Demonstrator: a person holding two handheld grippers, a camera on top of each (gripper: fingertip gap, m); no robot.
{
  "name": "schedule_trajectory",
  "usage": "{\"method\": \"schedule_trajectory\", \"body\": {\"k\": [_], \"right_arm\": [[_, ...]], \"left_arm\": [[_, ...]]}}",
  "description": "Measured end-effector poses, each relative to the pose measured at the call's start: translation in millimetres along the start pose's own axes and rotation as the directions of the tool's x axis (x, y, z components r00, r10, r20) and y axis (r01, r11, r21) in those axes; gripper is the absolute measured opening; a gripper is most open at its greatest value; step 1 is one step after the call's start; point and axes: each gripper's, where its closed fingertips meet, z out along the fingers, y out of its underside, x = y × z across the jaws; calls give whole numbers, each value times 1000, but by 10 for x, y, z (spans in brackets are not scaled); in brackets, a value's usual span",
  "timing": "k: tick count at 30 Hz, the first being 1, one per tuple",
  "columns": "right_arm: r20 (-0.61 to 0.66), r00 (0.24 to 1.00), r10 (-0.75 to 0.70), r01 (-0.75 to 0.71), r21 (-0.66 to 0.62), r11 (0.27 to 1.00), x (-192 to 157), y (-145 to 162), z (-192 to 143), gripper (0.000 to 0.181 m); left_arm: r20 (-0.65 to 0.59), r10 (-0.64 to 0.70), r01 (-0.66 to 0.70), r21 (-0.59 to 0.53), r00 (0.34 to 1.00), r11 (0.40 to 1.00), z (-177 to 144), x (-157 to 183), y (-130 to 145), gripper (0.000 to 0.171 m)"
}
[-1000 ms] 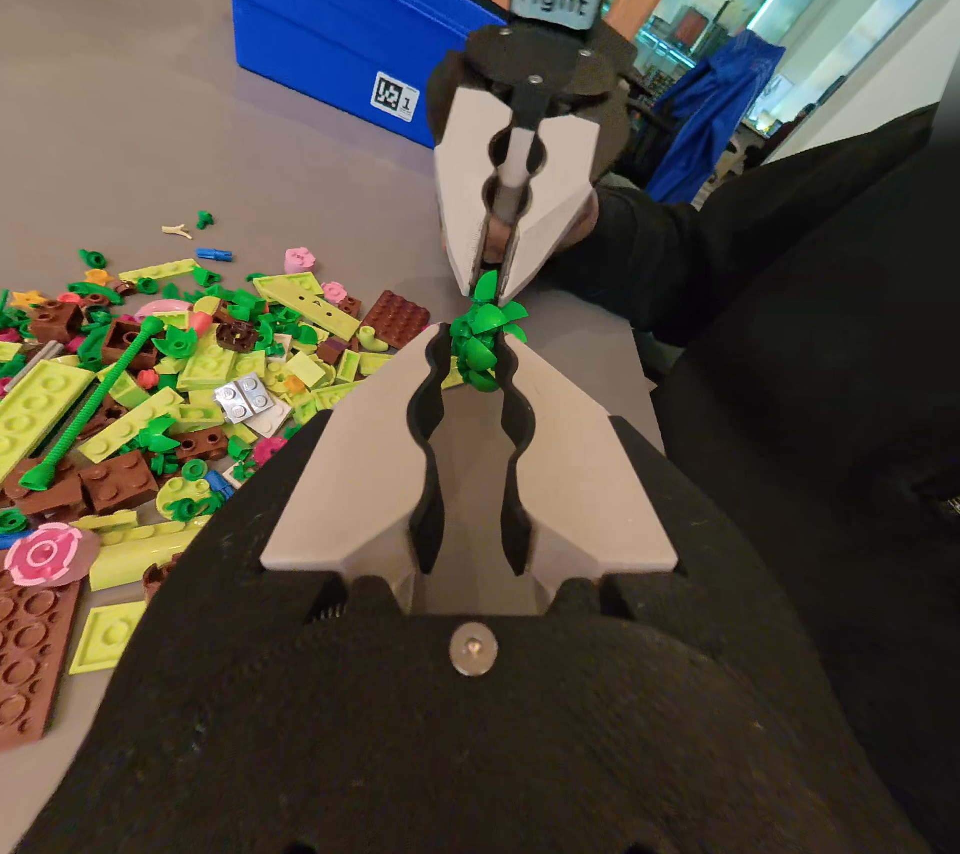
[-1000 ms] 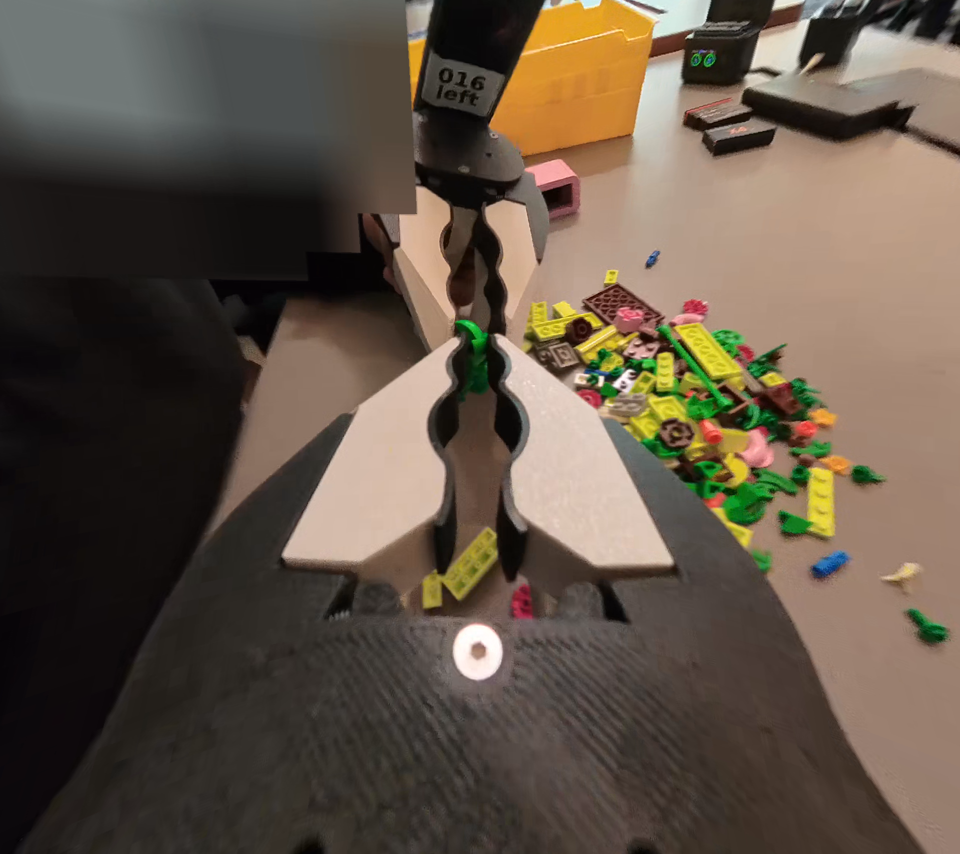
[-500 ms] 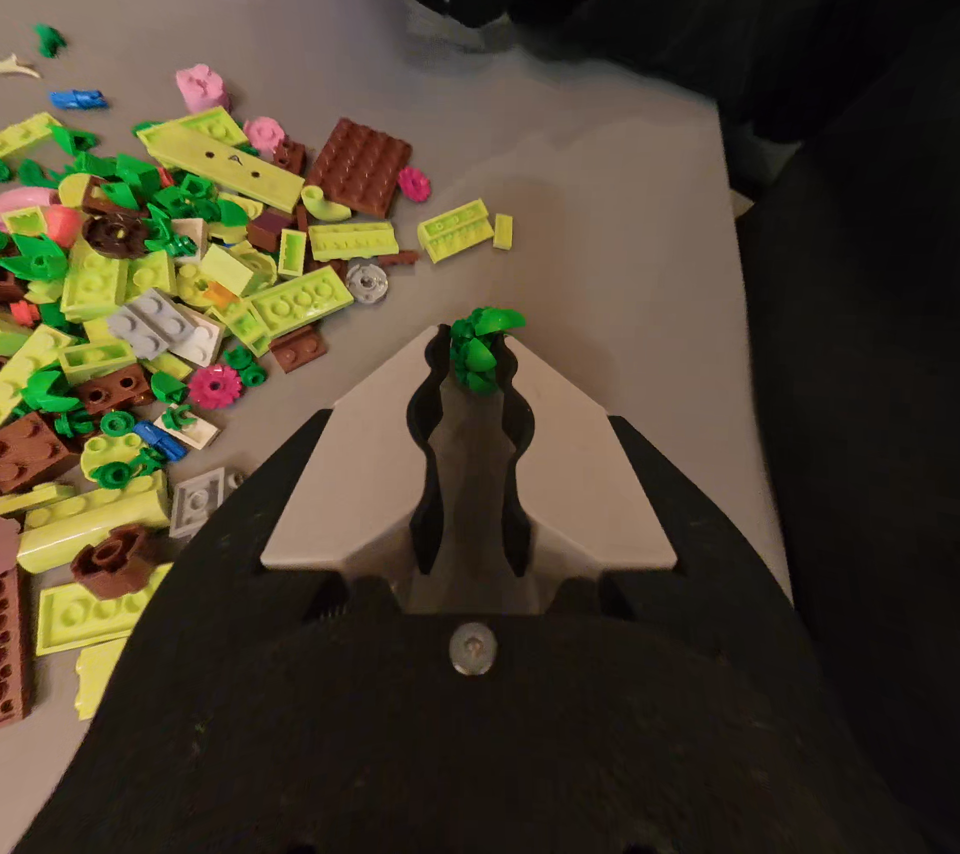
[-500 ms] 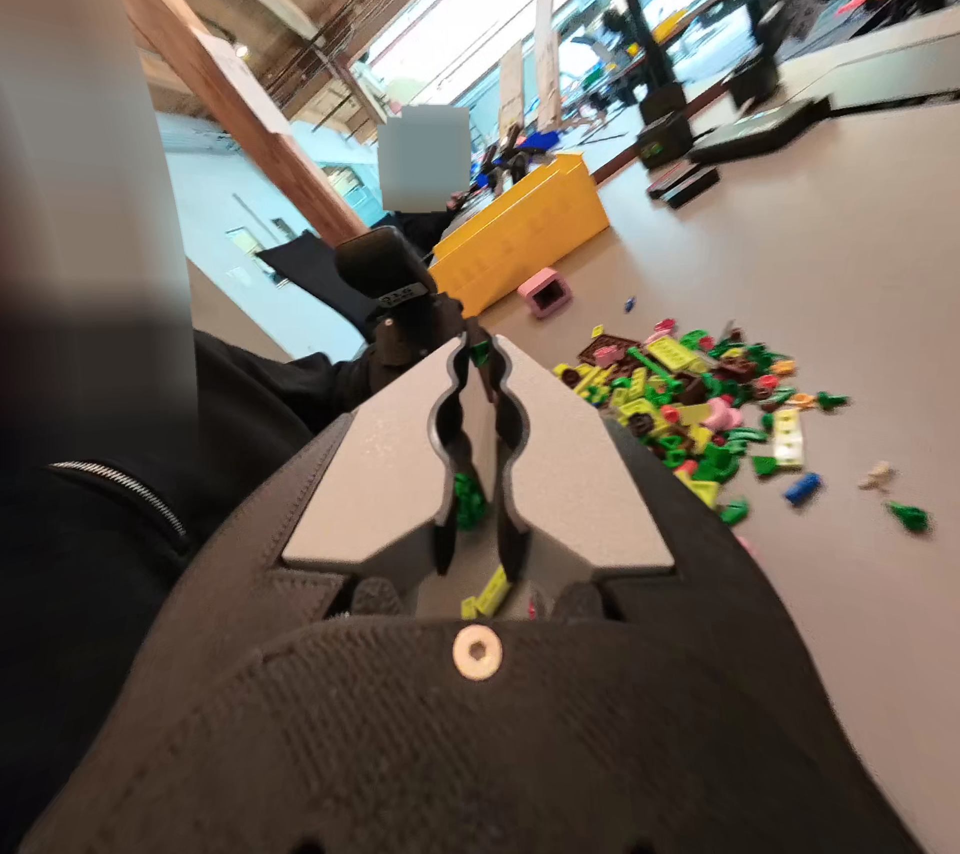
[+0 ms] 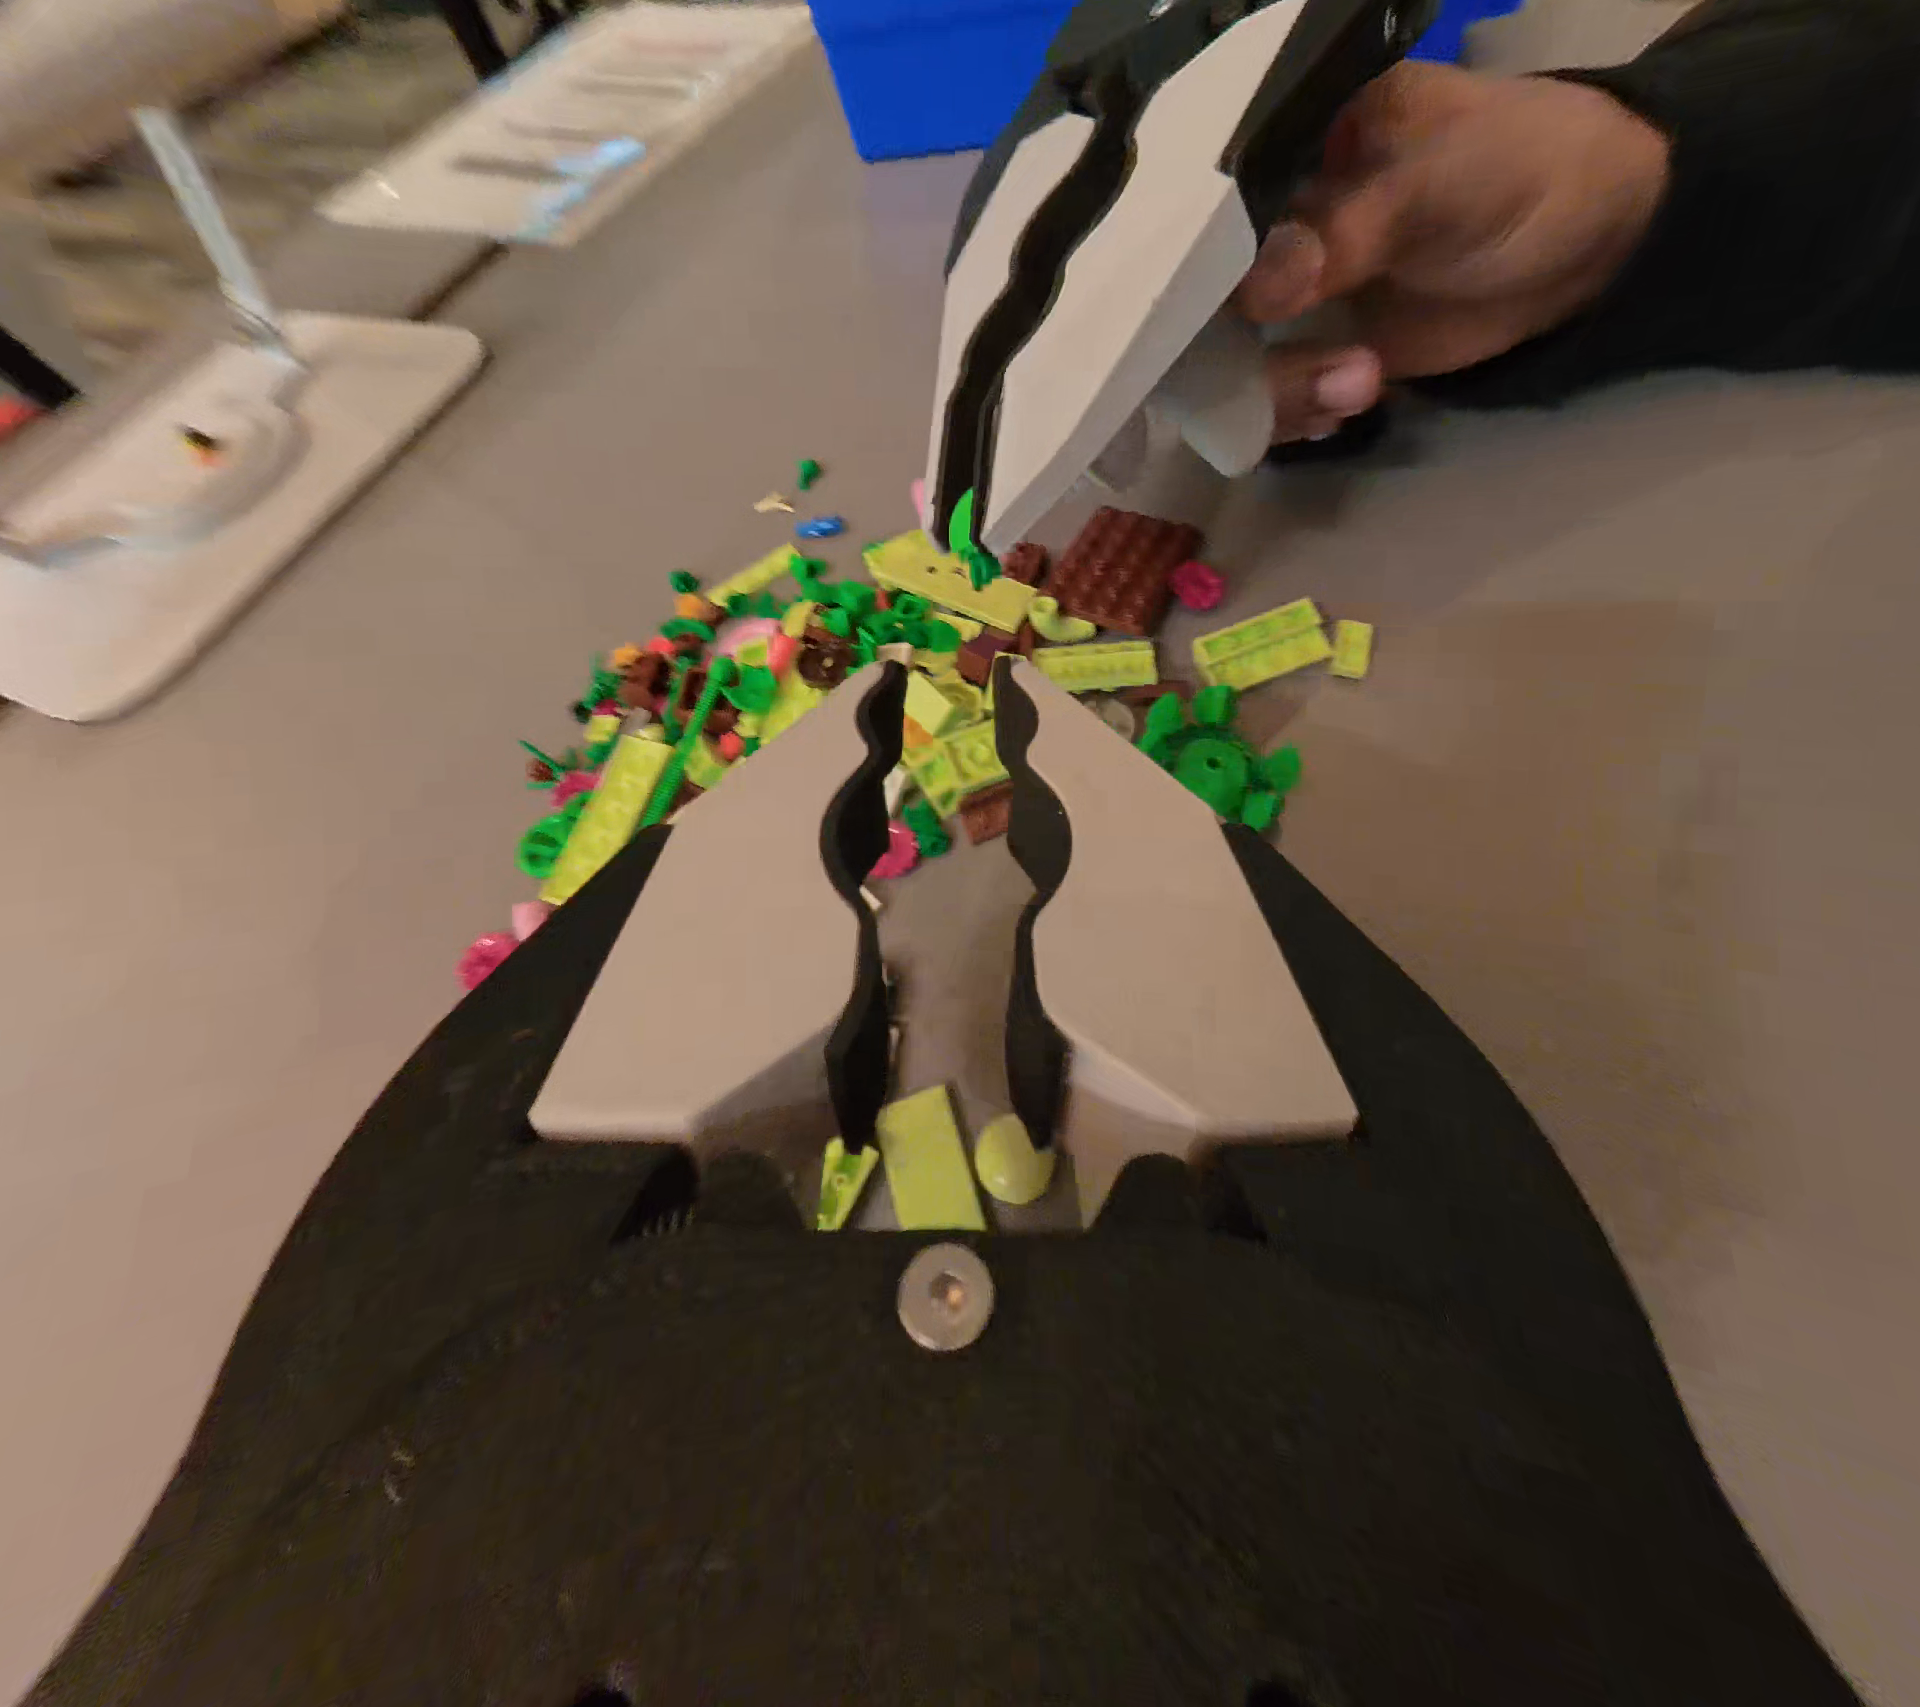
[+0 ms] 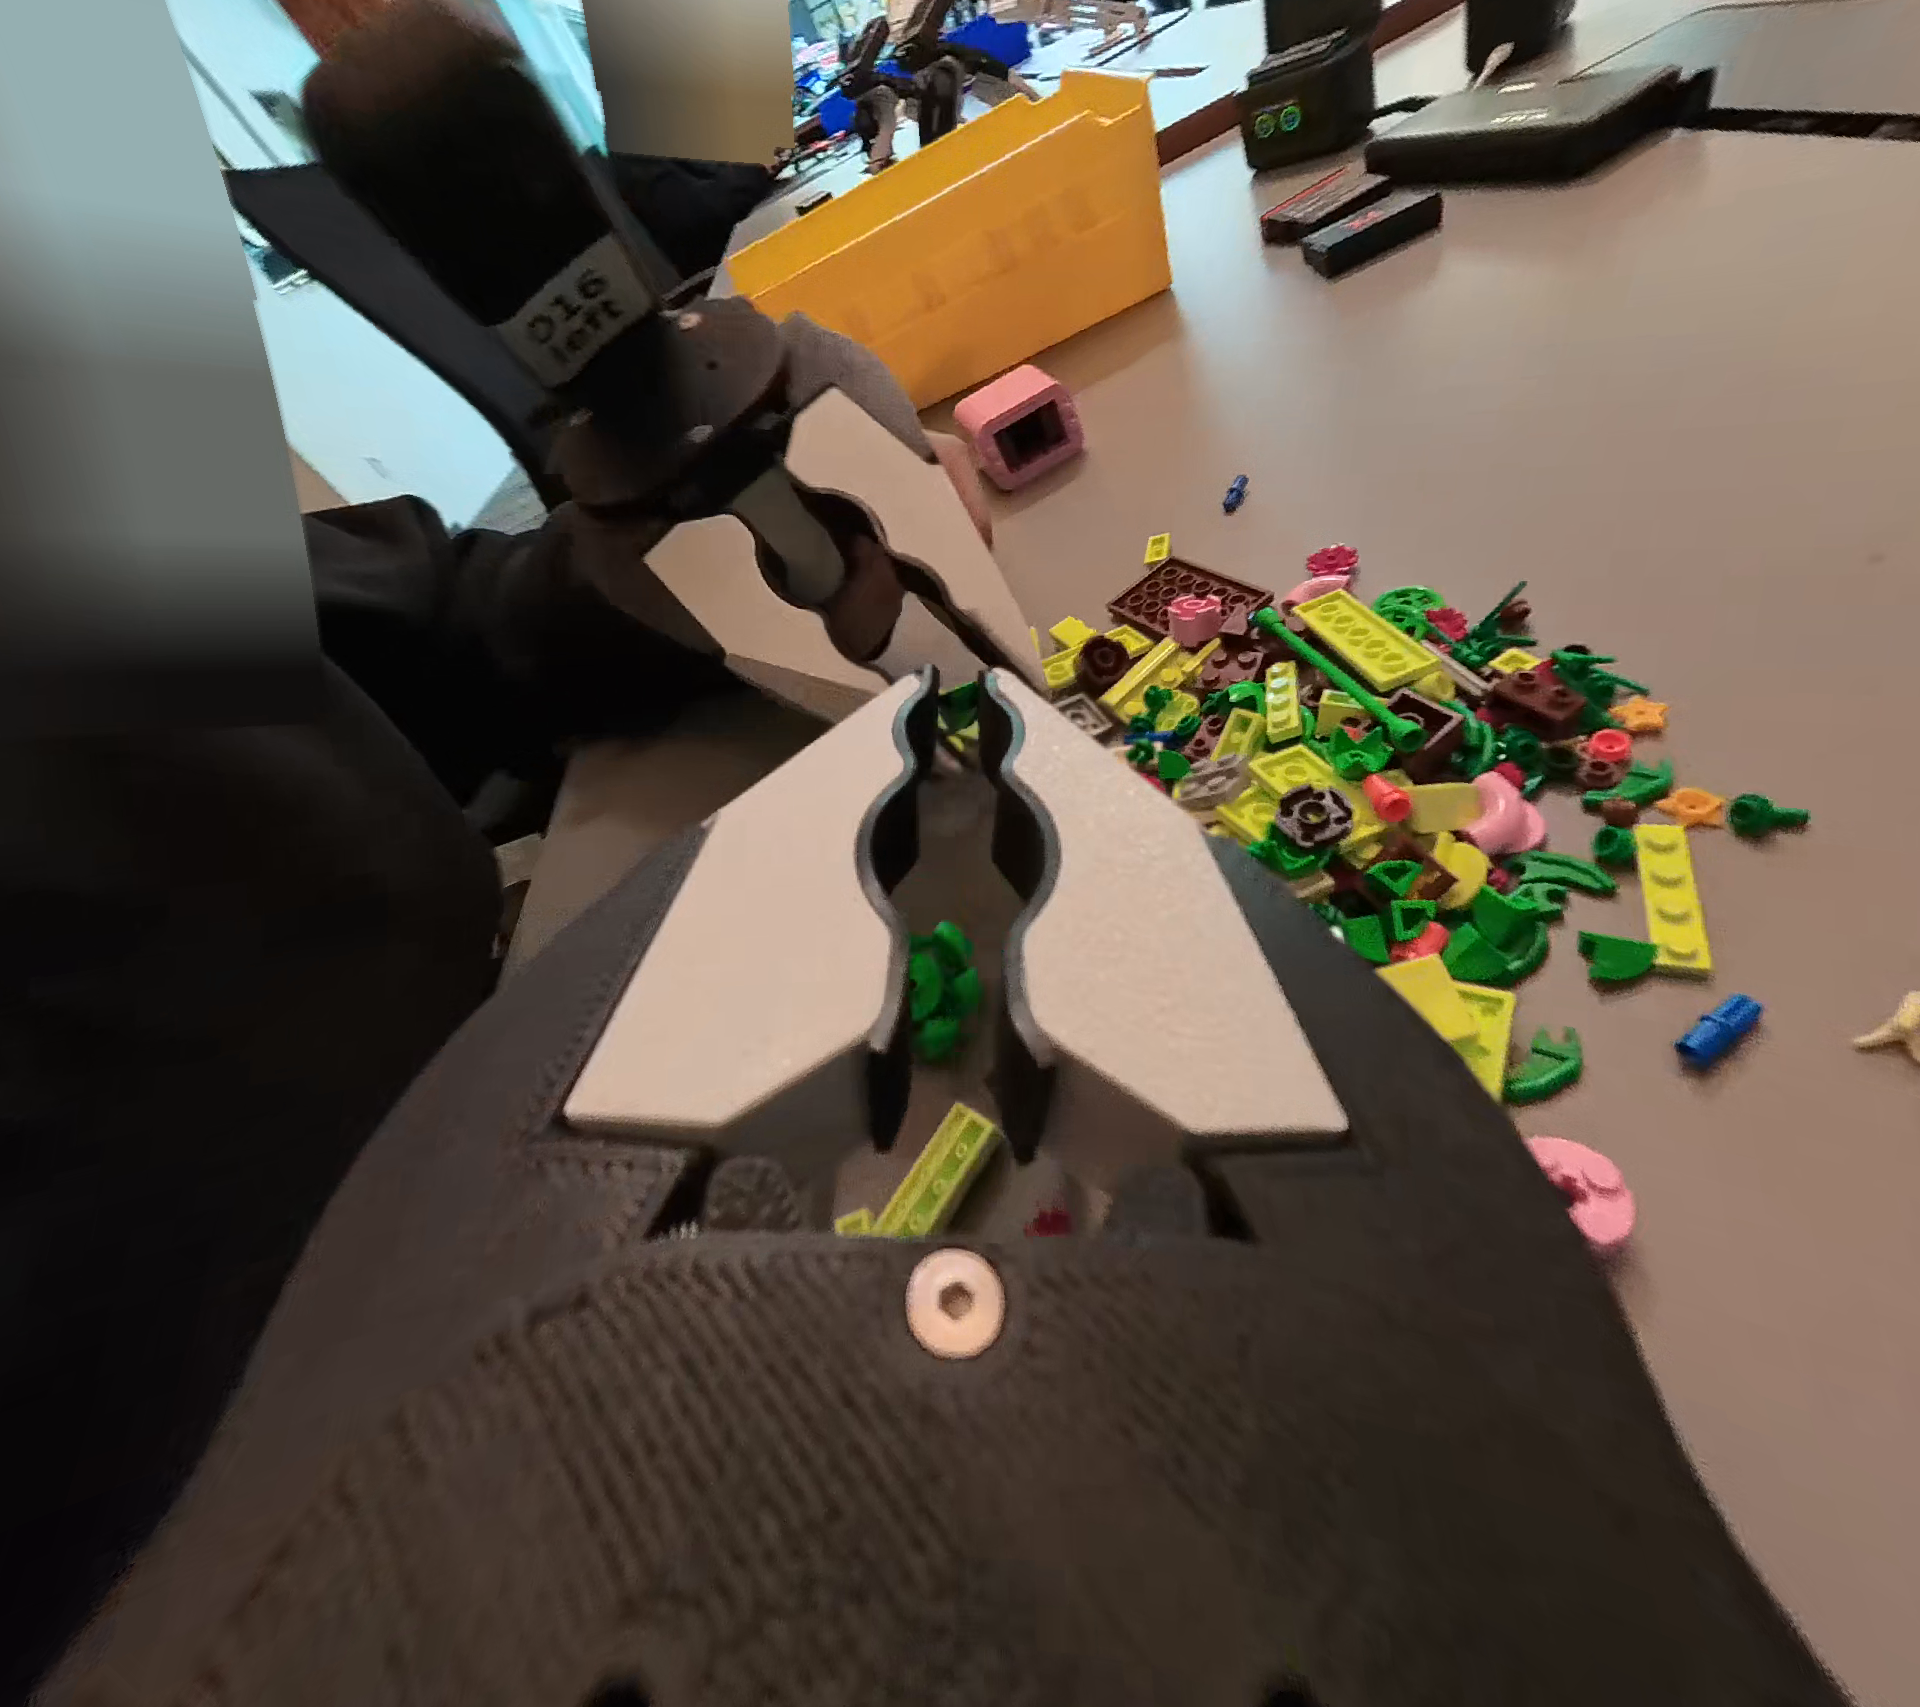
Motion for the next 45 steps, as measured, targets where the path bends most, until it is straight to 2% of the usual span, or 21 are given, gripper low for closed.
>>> {"method": "schedule_trajectory", "body": {"k": [3,8,15,16,18,20,22,26,30,31,34,39,40,41,43,45], "right_arm": [[-38,999,15,-14,11,1000,-2,1,55,4],[-113,994,8,-8,3,1000,72,41,106,4],[-98,995,21,-21,-6,1000,73,63,114,4],[-83,996,33,-34,-4,999,68,57,100,7],[-42,996,76,-75,28,997,53,0,52,26],[-10,992,126,-125,82,989,60,-80,-5,31],[-4,989,148,-147,79,986,81,-69,-20,27],[-4,989,147,-147,-11,989,55,76,60,26],[-16,994,113,-113,-29,993,36,99,73,4],[-19,994,105,-105,-37,994,34,103,68,4],[0,992,123,-123,-39,992,12,82,40,3],[93,975,200,-204,35,978,-69,-54,-9,3],[79,979,186,-192,72,979,-51,-108,-36,3],[41,985,169,-174,165,971,20,-254,-146,3],[-27,986,166,-148,327,934,217,-563,-532,3],[-102,985,136,-98,311,945,326,-542,-640,3]], "left_arm": [[84,96,-98,25,992,995,-8,-6,-73,7],[124,171,-173,8,977,985,-10,-3,-77,0],[159,248,-247,-27,956,969,-10,-3,-75,0],[159,250,-249,-26,955,968,-12,8,-82,0],[166,266,-264,-37,949,964,-12,7,-80,0],[175,283,-280,-44,943,959,-12,6,-79,0],[175,289,-285,-48,941,957,-10,12,-78,0],[186,310,-305,-59,932,951,-16,8,-78,0],[191,348,-340,-76,918,937,-9,31,-74,0],[189,352,-343,-81,917,936,-6,38,-70,0],[174,309,-305,-50,935,951,-18,56,-111,0],[84,121,-125,47,989,991,-93,73,-241,0],[67,115,-118,32,991,993,-97,77,-210,0],[69,126,-126,-12,990,992,-82,54,-111,0],[88,136,-133,-37,987,990,-53,-12,-19,0],[42,71,-71,6,997,997,-25,25,-54,0]]}}
